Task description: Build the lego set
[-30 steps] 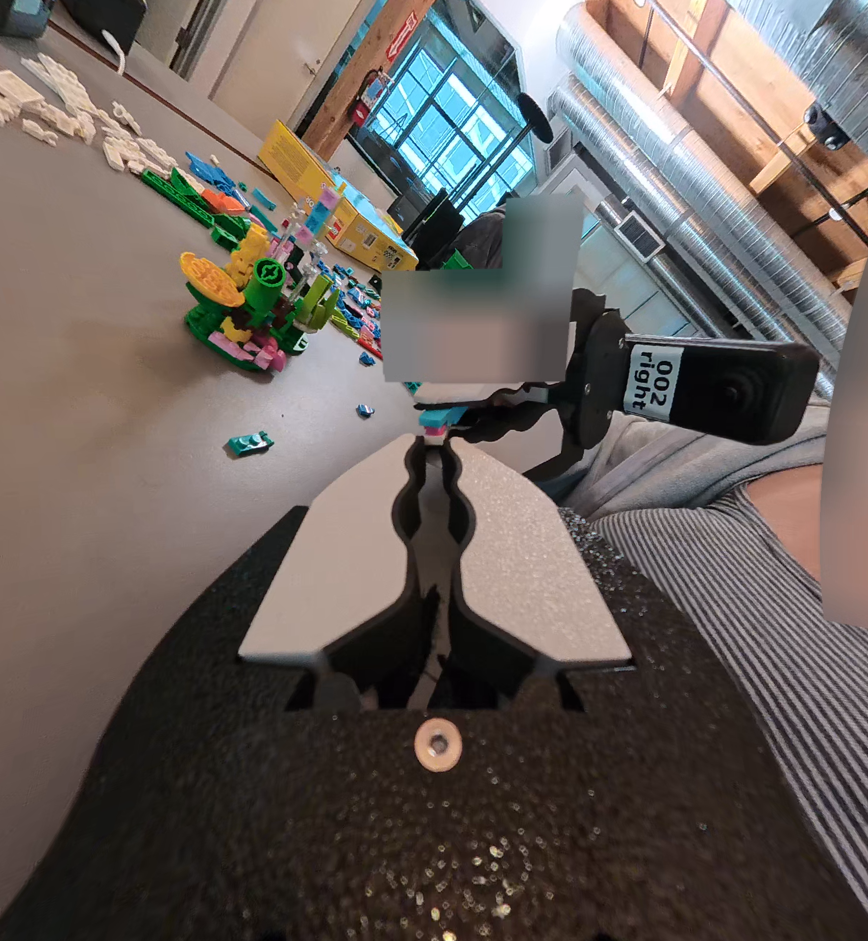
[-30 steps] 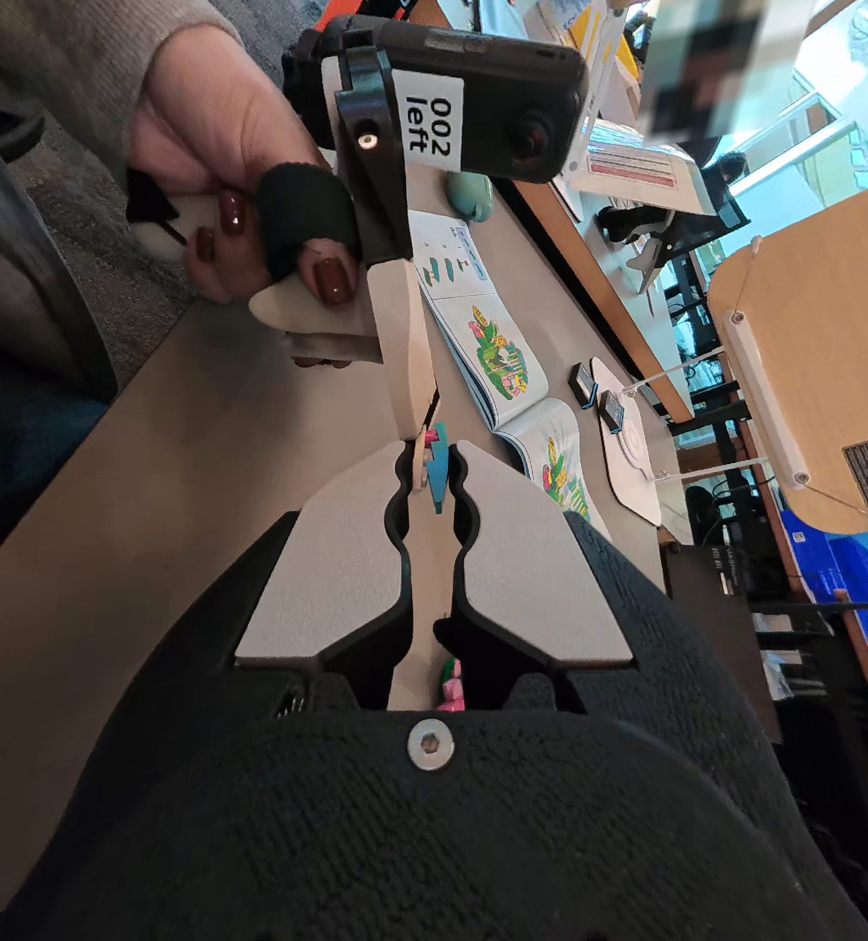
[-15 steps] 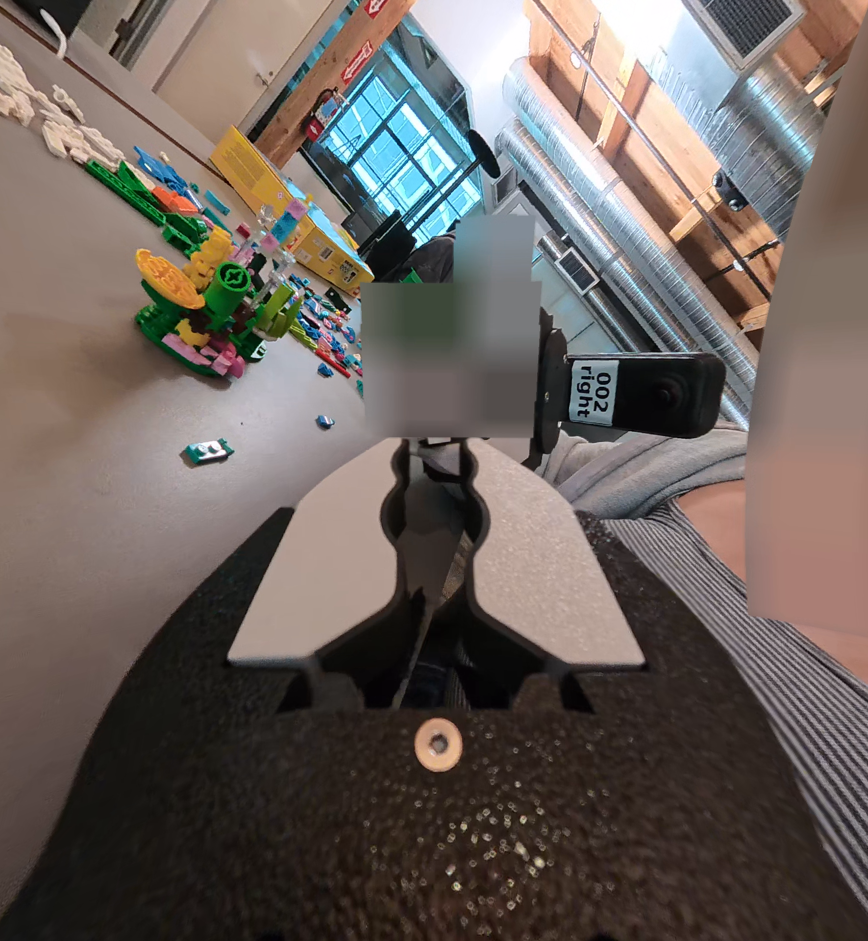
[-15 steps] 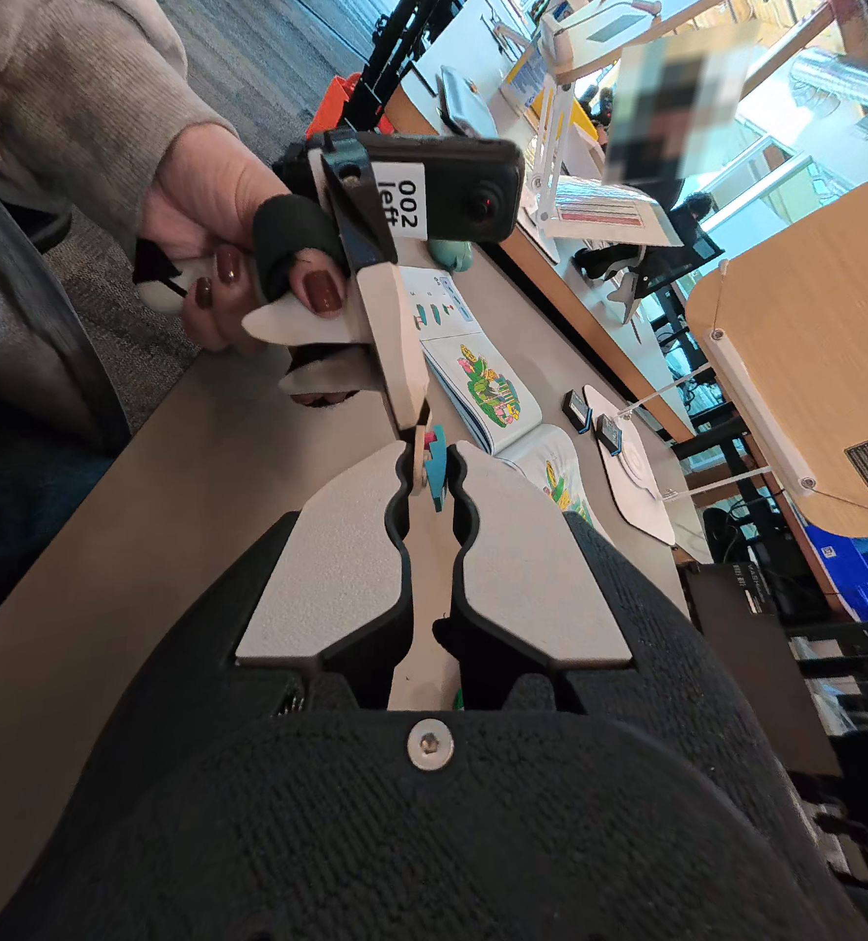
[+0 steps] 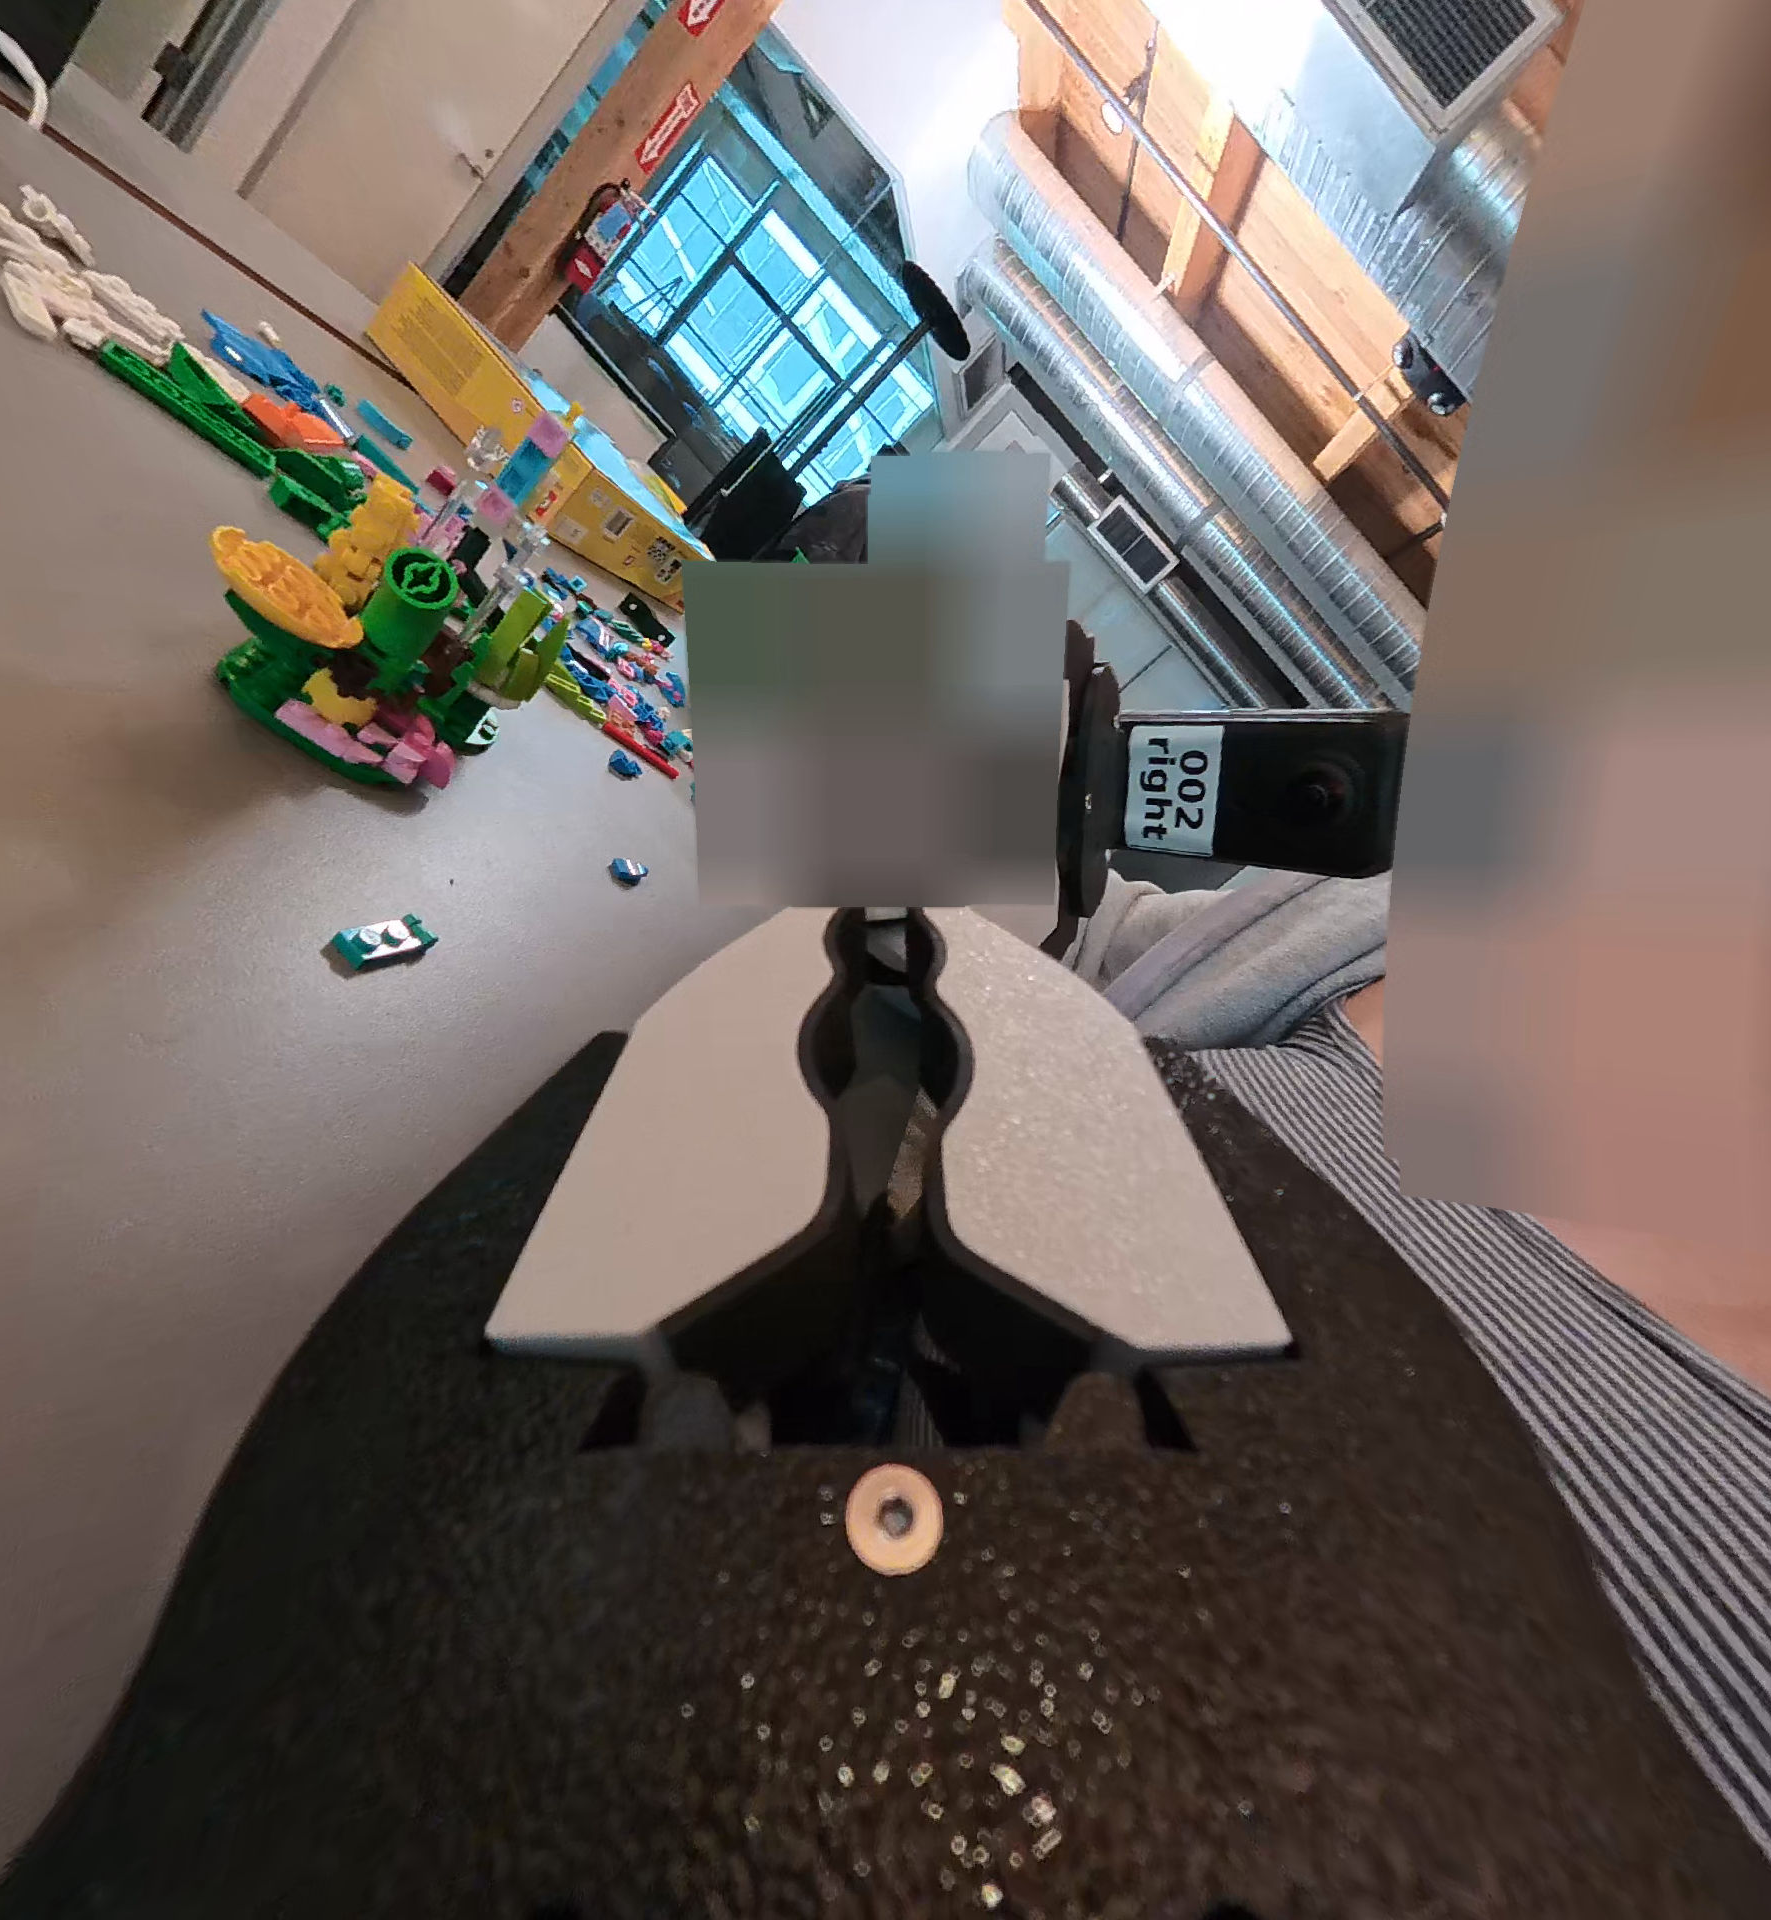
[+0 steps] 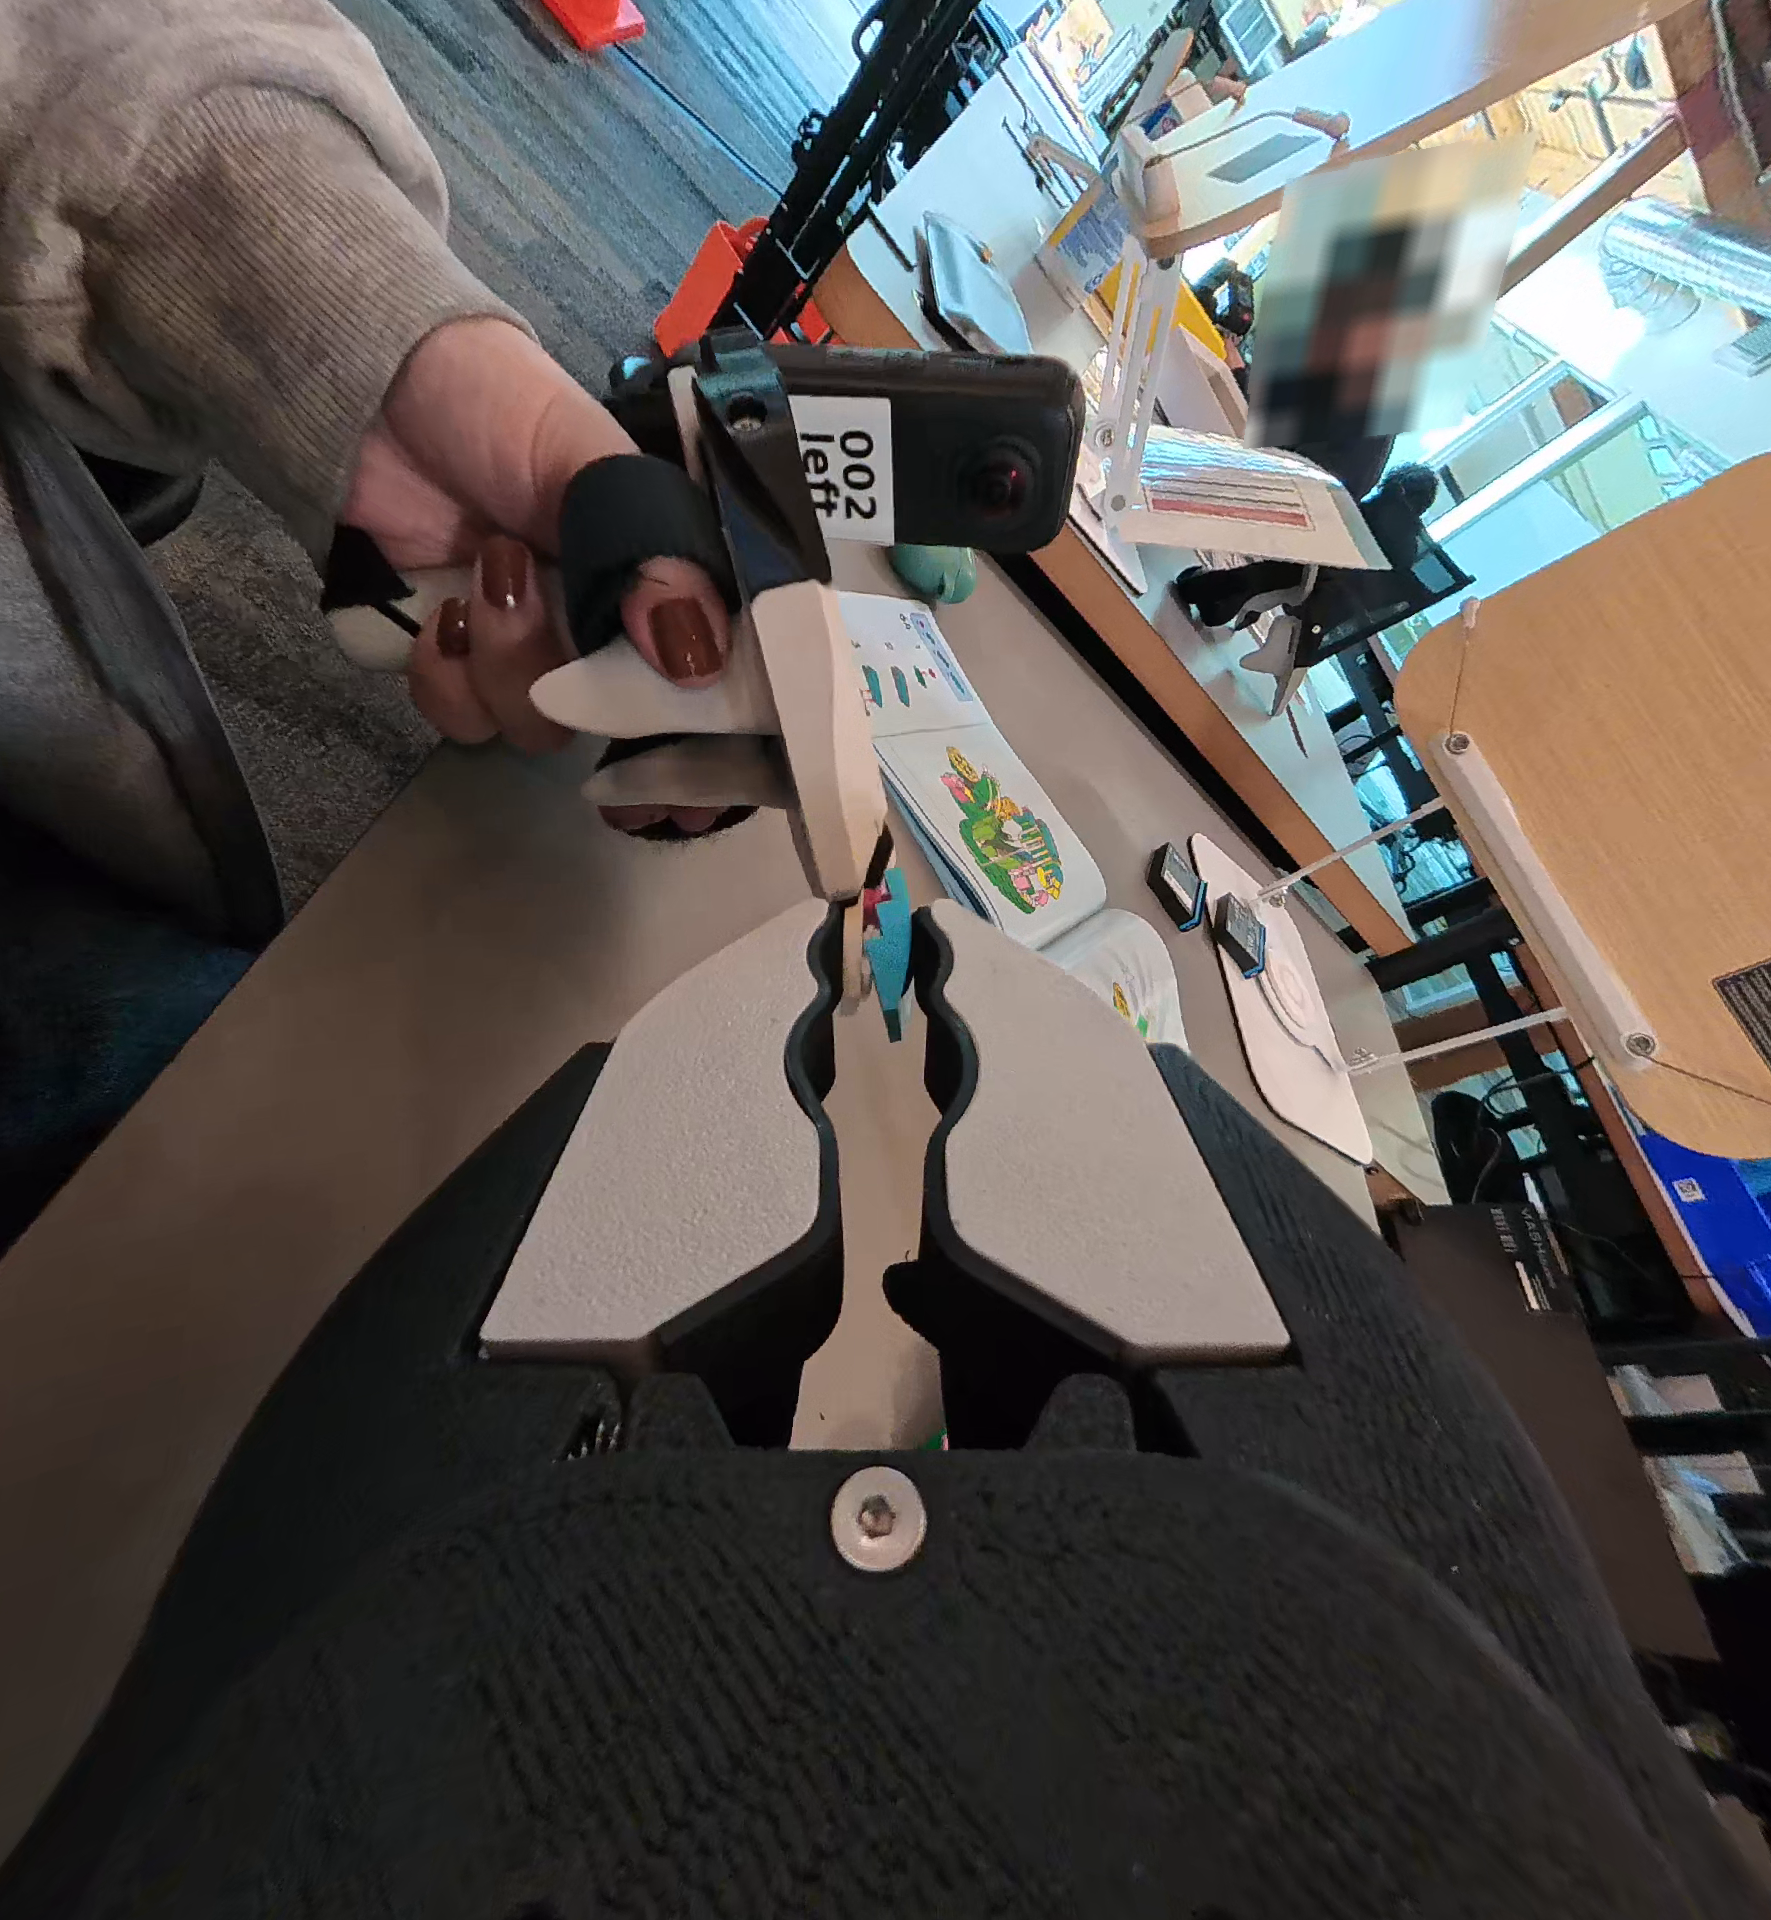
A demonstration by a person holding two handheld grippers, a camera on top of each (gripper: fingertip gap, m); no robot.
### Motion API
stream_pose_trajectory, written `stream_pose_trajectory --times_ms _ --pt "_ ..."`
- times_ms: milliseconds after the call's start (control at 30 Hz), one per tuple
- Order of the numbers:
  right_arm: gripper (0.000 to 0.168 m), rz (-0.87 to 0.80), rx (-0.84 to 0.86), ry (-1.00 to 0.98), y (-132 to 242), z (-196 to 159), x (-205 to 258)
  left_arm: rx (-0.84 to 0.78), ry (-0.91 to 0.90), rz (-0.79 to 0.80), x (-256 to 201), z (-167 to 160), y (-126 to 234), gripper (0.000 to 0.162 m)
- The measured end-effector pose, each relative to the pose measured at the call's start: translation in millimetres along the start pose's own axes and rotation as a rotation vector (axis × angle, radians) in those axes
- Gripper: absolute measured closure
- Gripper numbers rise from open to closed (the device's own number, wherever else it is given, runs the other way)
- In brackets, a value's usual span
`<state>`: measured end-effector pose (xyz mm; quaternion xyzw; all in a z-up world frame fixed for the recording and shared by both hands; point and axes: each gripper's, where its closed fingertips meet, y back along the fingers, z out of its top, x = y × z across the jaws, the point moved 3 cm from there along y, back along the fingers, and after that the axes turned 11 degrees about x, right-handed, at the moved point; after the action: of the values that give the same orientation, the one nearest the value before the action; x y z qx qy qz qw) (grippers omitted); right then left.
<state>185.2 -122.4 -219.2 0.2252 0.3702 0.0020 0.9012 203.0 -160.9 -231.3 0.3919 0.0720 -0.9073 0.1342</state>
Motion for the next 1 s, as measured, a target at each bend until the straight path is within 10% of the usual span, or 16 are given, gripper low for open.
stream_pose_trajectory --times_ms 1000 --pt "0.156 -0.099 -0.108 0.028 9 19 -6 -0.111 0.039 -0.229 -16 6 2 0.156"
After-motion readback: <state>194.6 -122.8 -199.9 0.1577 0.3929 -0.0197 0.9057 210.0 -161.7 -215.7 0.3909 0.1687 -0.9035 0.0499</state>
